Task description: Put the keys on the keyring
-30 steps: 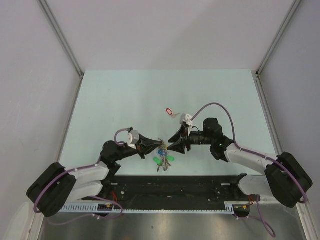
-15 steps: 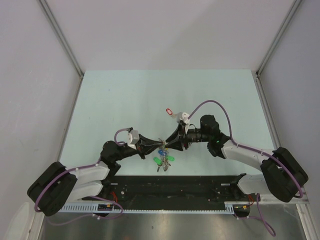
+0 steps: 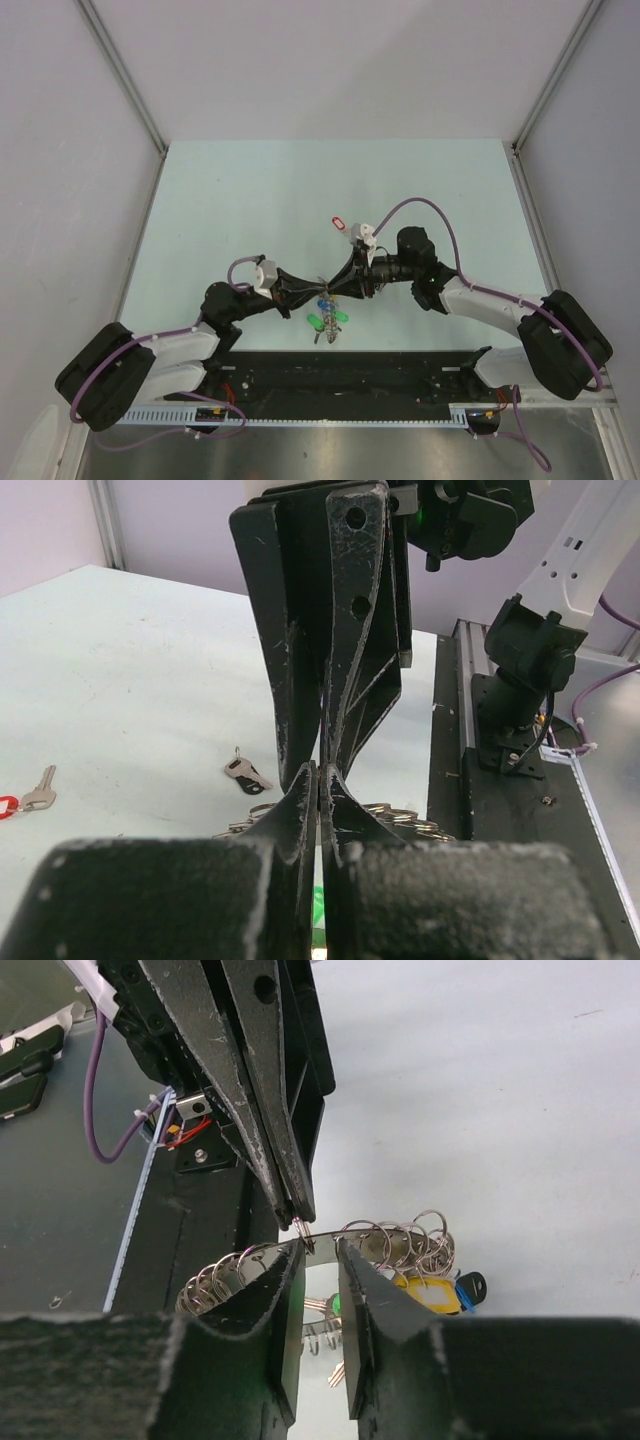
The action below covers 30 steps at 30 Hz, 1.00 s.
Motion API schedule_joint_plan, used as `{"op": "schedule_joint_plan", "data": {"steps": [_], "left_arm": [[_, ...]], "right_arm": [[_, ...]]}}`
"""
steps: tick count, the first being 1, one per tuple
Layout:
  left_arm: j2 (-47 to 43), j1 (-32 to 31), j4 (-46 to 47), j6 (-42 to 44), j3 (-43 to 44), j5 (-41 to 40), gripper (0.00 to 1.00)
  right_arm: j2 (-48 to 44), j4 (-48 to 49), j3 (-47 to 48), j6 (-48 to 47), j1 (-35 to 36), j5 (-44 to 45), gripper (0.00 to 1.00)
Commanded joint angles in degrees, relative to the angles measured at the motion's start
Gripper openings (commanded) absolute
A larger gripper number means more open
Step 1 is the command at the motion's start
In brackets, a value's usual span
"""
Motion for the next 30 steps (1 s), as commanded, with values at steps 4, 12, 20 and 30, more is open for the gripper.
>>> {"op": "schedule_joint_plan", "data": {"steps": [4,12,20,30], "left_arm": [[-0.20,0.32,6.17,-0.97,0.44,0.60,0.00],[-0.90,0.32,3.71,-2.54,1.23,-0.89,0.13],[-10.38,0.23,-22.79,-6.86,11.94,-10.02,0.57],[-11.46,0.84,-78.70,17.81,42.07,-12.07,0.85]], "right_arm": [[0.24,-0.42,2.76,-2.08,0.46,-1.82,0.03],[-2.92,-22.18,10.82,-11.39,-2.26,0.19,0.00],[-1.35,-47.52,22.44,-21.24,-7.27,5.03,0.00],[4.19,-65.43,37.38,-31.68,-7.10,9.96,0.00]]}}
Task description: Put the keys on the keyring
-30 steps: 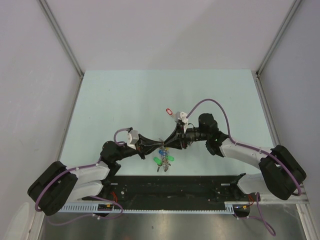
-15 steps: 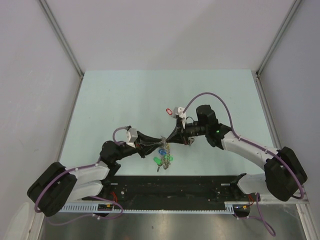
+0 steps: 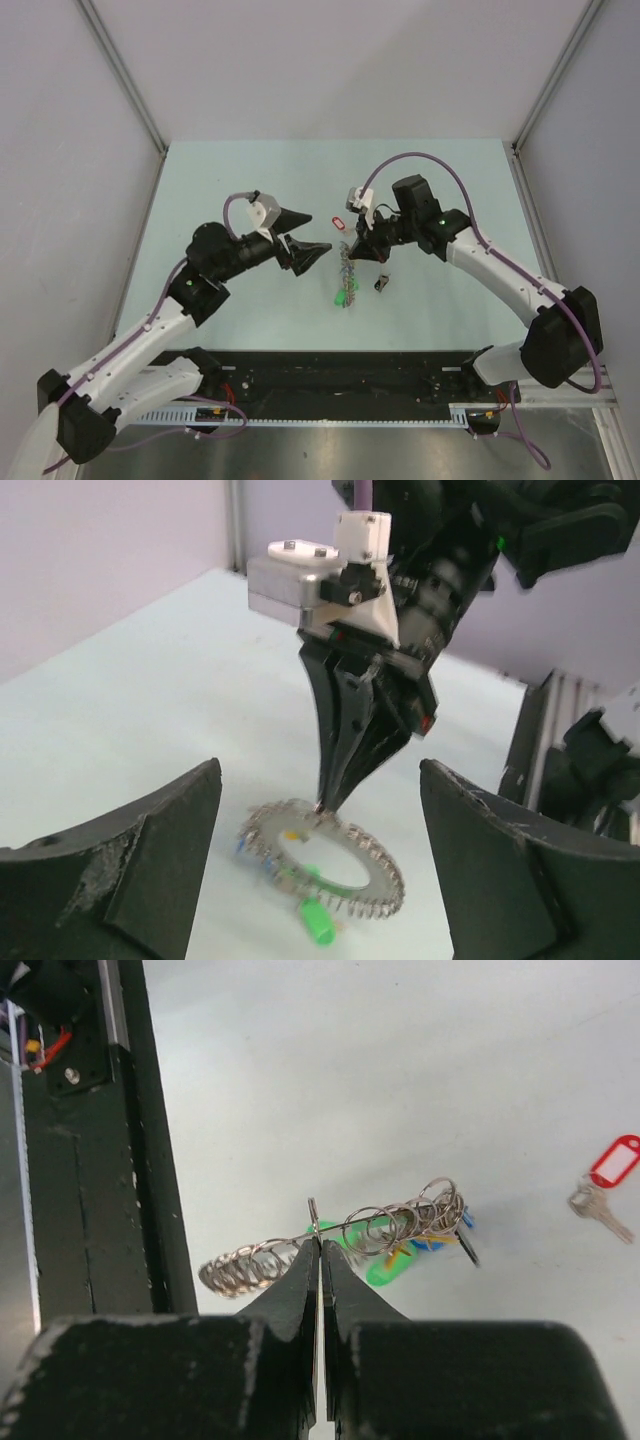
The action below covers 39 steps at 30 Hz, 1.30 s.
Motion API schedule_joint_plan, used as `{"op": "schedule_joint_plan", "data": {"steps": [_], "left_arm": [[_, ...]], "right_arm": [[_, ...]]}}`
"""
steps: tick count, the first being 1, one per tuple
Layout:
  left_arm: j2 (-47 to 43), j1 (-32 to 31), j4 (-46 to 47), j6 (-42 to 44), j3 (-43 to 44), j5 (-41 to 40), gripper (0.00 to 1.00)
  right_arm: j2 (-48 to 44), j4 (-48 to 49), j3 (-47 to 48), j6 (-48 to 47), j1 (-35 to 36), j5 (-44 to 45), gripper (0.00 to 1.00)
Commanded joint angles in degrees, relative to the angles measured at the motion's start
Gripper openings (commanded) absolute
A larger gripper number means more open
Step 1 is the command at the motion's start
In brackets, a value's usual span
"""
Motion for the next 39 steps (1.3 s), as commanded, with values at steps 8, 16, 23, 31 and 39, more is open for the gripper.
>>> {"op": "schedule_joint_plan", "data": {"steps": [8,16,23,31,39], "left_arm": [[6.80,5.52,-22.34,28.01,10.35,15.29,0.83],[7.51,7.20,-12.69,29.86,5.18,20.30,0.73],[8.91,7.20,-4.33,24.77,2.53,23.29,0.56],[8.04,7.29,-0.54,21.25,1.56,25.40,0.40],[9.00,7.20,-1.25,20.72,2.27,26.38,0.29]], "right_arm": [[7.04,-23.90,24.65,-14.03,0.93,4.83,0.00],[12.59,-33.94,35.95,-17.37,5.32,8.45,0.00],[11.00,-33.68,38.06,-18.78,9.01,9.06,0.00],[11.27,-34.12,38.59,-18.35,10.07,11.17,0.00],[10.91,-33.86,38.32,-18.17,11.12,11.61,0.00]]}}
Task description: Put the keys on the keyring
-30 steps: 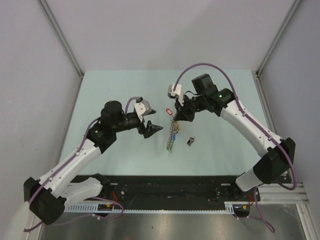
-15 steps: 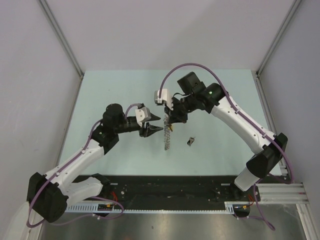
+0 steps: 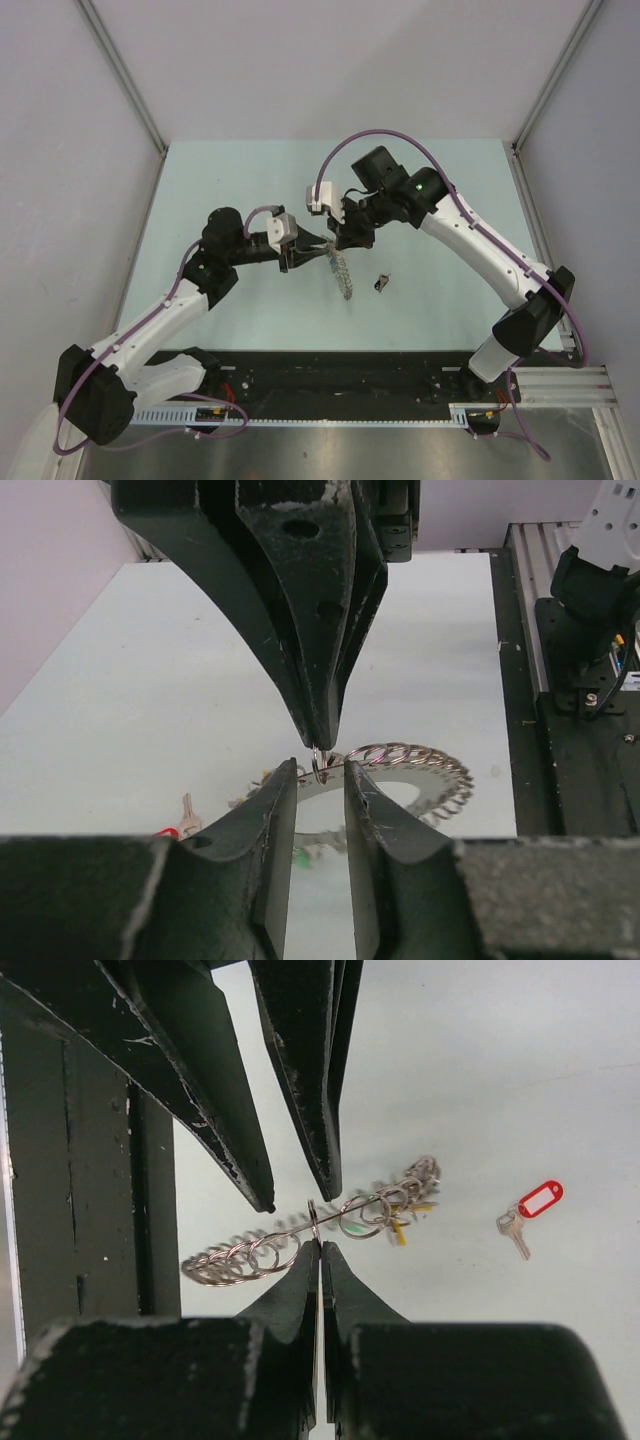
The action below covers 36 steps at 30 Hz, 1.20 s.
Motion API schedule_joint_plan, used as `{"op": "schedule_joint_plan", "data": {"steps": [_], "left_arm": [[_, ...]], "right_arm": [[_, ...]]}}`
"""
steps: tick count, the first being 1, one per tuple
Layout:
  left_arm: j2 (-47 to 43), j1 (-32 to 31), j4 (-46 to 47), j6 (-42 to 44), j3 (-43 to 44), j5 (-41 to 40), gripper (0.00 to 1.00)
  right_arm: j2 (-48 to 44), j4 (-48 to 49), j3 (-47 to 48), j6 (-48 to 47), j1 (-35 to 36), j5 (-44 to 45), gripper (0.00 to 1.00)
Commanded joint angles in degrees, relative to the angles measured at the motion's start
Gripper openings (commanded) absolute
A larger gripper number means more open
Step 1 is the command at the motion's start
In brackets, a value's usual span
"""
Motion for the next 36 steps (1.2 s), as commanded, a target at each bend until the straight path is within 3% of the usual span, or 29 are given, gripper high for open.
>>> {"op": "schedule_joint_plan", "data": {"steps": [1,18,33,34,36], "left_arm": [[0.08,0.40,1.53,-1.02,0.54,1.96,0.28],[2.63,0.14,1.71,-2.78,1.16,-0.50,0.24],[3.25,-0.65,1.53,-3.05,1.68,0.11,0.08],[3.25,-0.65,1.79,-3.39,1.51,0.20,0.02],[3.16,-0.57,2.41,-3.83,1.42,-0.06,0.00]], "right_arm": [[-2.03,1.09,2.76,-0.03,0.52,-0.06,0.00],[-2.73,1.80,2.41,0.32,1.31,-0.68,0.00],[-2.82,2.24,1.88,0.85,2.46,-0.33,0.00],[-2.73,2.24,1.88,0.94,2.46,-0.33,0.00],[-2.55,2.41,1.88,1.73,2.55,0.11,0.00]]}}
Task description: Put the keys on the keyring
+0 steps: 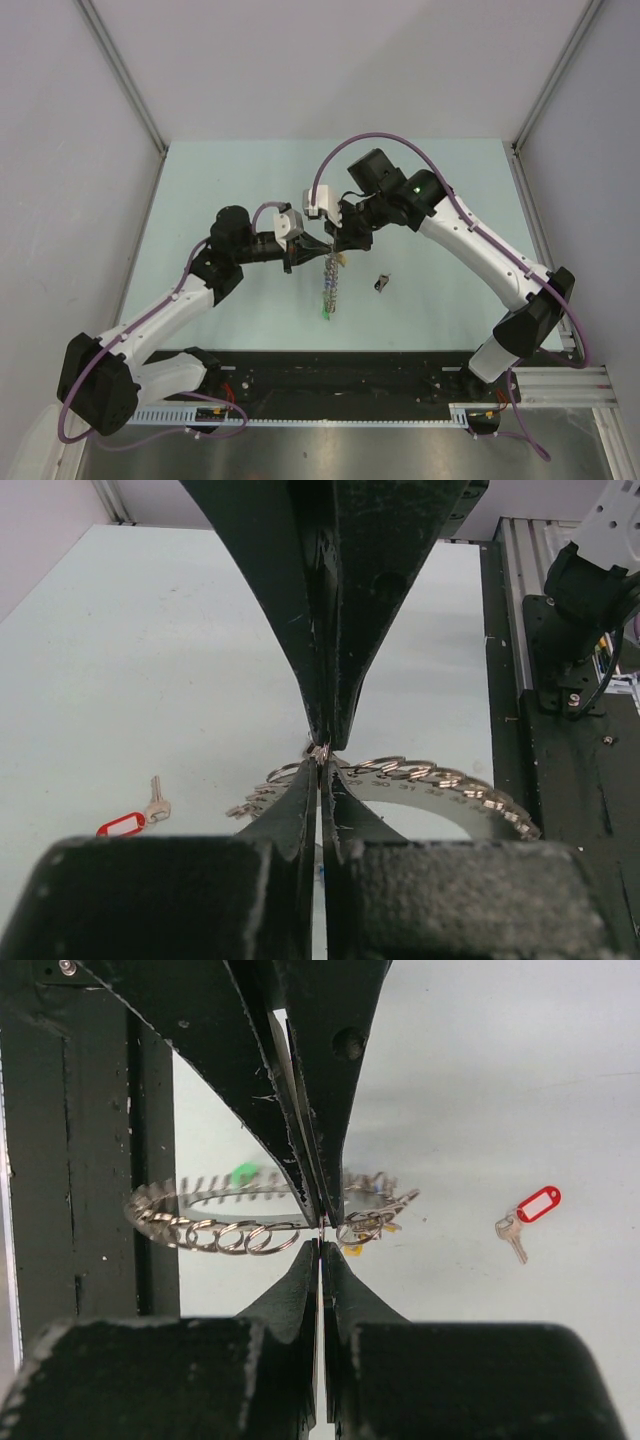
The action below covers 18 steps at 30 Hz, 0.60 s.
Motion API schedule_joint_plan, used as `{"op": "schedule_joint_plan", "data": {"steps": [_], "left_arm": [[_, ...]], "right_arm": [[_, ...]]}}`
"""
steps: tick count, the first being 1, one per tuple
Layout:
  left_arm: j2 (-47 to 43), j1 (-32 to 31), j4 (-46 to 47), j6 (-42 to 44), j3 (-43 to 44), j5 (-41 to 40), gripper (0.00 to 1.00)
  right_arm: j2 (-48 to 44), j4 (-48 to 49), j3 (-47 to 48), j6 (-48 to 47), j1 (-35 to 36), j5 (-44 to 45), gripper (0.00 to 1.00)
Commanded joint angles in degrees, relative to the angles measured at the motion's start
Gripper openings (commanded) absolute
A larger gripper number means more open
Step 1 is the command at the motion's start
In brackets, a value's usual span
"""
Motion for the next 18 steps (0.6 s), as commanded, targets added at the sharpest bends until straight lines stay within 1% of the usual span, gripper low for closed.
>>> {"op": "schedule_joint_plan", "data": {"steps": [1,2,3,4,5,7,8,10,11,12,13,14,17,18], "left_arm": [[-0.14,-0.22,2.36,-1.34,1.16,0.14,0.00],[-0.23,-0.13,2.89,-1.78,0.90,-0.13,0.00],[-0.31,-0.13,4.55,-2.22,0.54,-0.74,0.00],[-0.49,-0.22,5.61,-3.53,-0.59,-1.35,0.00],[-0.58,-0.13,6.84,-4.24,-1.12,-1.53,0.00],[-0.23,-0.22,9.74,-6.44,-2.44,-1.97,0.00],[-0.14,-0.13,10.71,-7.14,-2.80,-1.97,0.00],[0.04,-0.13,13.78,-8.64,-3.85,-1.28,0.00],[0.21,-0.13,14.66,-8.64,-4.20,-1.10,0.00],[0.47,-0.13,16.15,-10.47,-4.73,-1.01,0.00],[0.82,-0.13,16.77,-10.75,-4.99,-0.49,0.01],[1.09,-0.13,17.39,-11.01,-5.43,-0.13,0.01],[2.49,-0.13,18.27,-10.49,-5.87,1.19,0.00],[2.93,-0.13,18.27,-10.14,-5.96,1.54,0.00]], "right_arm": [[-2.49,2.69,1.80,2.45,0.78,-0.61,0.00],[-3.18,3.48,1.36,4.63,0.69,1.05,0.00],[-3.80,5.40,0.40,6.04,0.60,1.85,0.10],[-4.50,6.38,-0.39,7.28,-0.18,2.46,0.16],[-6.42,8.65,-1.19,8.51,-0.80,2.47,0.28],[-8.80,11.12,-4.35,12.90,-3.69,0.90,0.37],[-12.21,14.44,-5.75,14.65,-4.75,0.28,0.45],[-16.18,18.67,-11.63,19.66,-8.60,-1.39,0.55],[-20.11,23.04,-14.09,21.42,-10.11,-1.66,0.60],[-22.42,25.79,-18.46,26.31,-11.34,-0.18,0.61],[-24.27,29.99,-20.86,28.01,-13.88,0.70,0.63],[-27.24,31.16,-22.71,29.25,-14.77,1.41,0.63],[-29.38,31.53,-27.20,33.47,-17.06,6.06,0.63],[-30.43,31.61,-28.60,35.31,-17.33,9.03,0.64]]}}
